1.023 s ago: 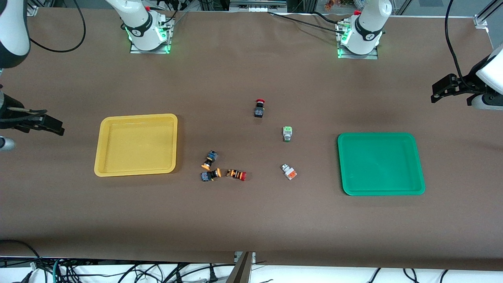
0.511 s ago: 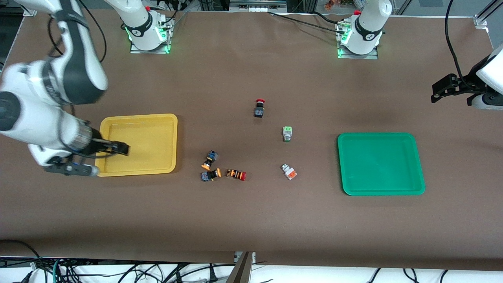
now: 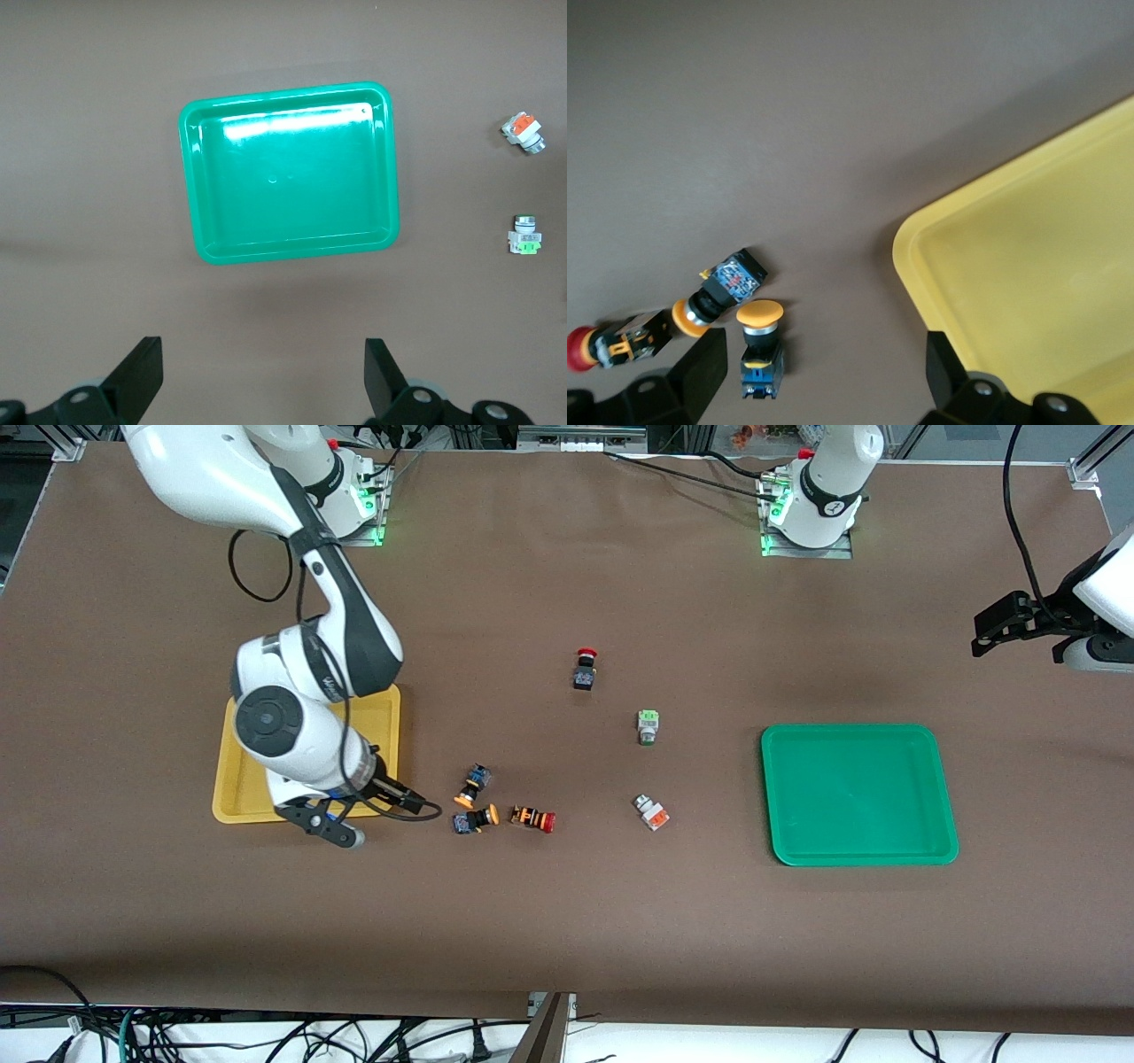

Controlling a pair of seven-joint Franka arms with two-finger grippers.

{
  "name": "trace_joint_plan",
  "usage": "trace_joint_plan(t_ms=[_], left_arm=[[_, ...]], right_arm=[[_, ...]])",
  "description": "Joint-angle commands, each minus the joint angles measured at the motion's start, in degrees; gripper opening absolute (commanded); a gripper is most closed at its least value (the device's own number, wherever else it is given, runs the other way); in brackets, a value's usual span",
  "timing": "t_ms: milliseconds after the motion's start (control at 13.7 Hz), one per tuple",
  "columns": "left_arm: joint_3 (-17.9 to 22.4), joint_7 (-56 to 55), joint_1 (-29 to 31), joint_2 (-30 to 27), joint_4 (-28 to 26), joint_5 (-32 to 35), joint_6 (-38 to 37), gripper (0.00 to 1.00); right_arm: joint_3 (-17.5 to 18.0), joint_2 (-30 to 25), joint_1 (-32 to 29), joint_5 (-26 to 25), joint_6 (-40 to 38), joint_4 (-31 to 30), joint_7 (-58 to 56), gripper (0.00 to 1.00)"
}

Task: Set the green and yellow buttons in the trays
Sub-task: 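Move the right gripper from the yellow tray down to the yellow-capped buttons, then close the right gripper on a yellow-capped button and lift it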

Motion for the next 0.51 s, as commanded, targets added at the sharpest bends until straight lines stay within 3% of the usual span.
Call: trace_joint_plan(t_ms=[0, 438], left_arm=[[-0.5, 1.1, 0.5, 0.6, 1.7, 0.3, -1.3, 1.00], [-0.5, 1.1, 0.5, 0.6, 1.7, 0.3, -1.3, 1.00]], right_arm=[[-0.5, 2.5, 2.6, -2.9, 1.0, 1.3, 8.9, 0.99], [-0.5, 2.6, 5.6, -2.8, -1.9, 1.0, 10.7, 0.99]])
